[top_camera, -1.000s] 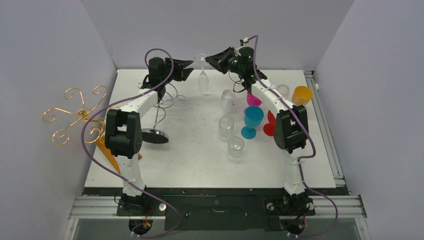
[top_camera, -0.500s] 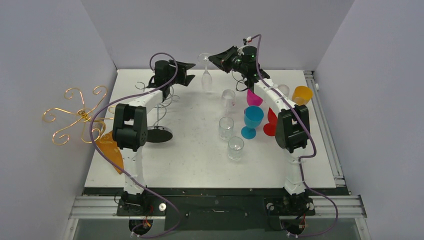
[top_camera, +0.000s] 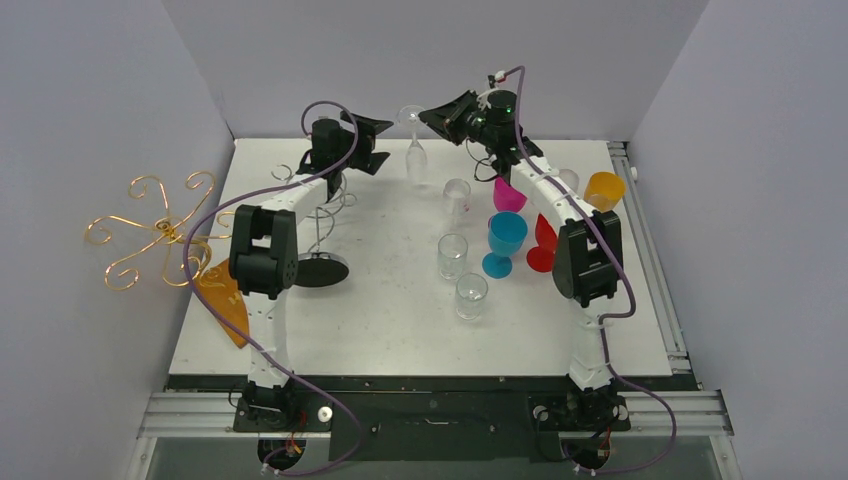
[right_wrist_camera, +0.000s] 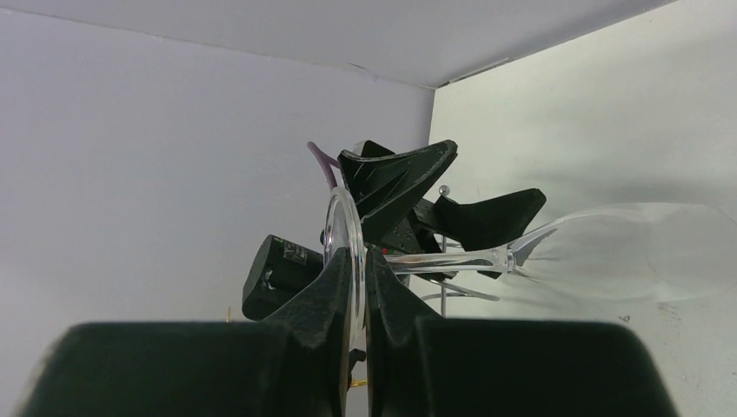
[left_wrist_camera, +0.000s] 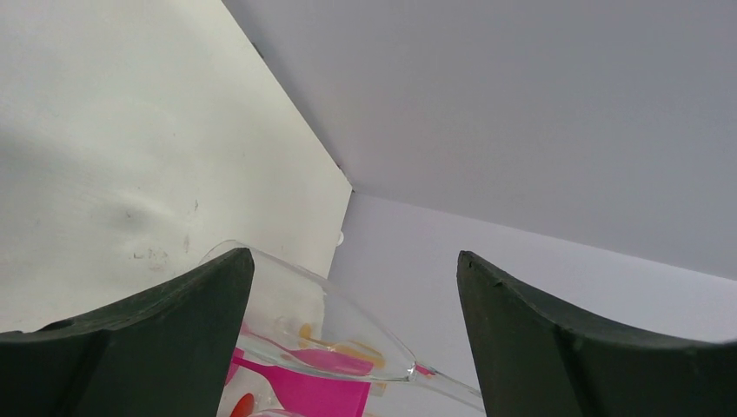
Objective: Take the wine glass off the wine glass rack
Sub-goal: Place the wine glass at the center of the board.
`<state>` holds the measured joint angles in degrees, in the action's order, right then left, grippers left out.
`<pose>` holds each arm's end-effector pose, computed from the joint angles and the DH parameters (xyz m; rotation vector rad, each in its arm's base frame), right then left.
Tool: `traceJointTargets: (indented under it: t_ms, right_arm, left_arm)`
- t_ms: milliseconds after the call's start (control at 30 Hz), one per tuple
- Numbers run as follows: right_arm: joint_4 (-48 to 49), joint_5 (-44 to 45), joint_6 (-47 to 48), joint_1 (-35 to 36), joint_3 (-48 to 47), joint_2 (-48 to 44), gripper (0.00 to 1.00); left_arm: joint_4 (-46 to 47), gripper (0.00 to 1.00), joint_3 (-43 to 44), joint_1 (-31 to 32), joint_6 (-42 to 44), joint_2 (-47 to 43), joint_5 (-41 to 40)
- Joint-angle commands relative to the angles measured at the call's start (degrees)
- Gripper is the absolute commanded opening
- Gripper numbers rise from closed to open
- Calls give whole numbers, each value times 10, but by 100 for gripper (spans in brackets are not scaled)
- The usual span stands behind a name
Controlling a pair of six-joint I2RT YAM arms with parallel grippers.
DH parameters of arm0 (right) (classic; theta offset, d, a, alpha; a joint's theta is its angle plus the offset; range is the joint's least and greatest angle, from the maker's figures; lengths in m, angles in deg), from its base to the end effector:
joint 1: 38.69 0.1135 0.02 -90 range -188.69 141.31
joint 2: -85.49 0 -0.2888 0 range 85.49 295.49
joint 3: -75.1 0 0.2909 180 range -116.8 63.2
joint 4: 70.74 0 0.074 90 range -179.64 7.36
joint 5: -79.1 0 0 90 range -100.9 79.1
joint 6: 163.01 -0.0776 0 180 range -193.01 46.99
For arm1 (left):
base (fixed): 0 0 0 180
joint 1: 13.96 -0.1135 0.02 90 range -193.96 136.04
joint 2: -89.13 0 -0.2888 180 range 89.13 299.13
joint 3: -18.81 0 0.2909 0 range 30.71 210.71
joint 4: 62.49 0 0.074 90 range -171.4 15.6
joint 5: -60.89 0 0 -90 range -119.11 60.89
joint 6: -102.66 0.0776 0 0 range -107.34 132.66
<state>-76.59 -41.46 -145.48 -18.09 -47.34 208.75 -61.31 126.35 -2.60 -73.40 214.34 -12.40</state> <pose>0.5563 0.2512 0.3345 0.4188 1.9253 1.5964 0.5896 -0.1412 0.2191 -1.0914 1.8099 -1.3826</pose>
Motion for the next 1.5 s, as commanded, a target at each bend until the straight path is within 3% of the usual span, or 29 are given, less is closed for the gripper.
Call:
traceJointTargets:
  t_ms: [0, 433, 833, 1167, 1467]
  right_arm:
    - [31, -10, 11, -4, -4, -56, 0]
    - [28, -14, 16, -4, -10, -54, 0]
    - [30, -22, 18, -4, -7, -56, 0]
    - [34, -32, 21, -5, -7, -59, 0]
    - [35, -35, 29, -9, -3, -67, 0]
  left_arm:
    - [49, 86, 28, 0, 21, 14, 1]
    - [137, 86, 45, 0, 28, 27, 29]
    - [26, 86, 68, 8, 172, -14, 19]
    - [27, 86, 75, 13, 261, -15, 67]
    - [90, 86, 74, 10, 287, -12, 125]
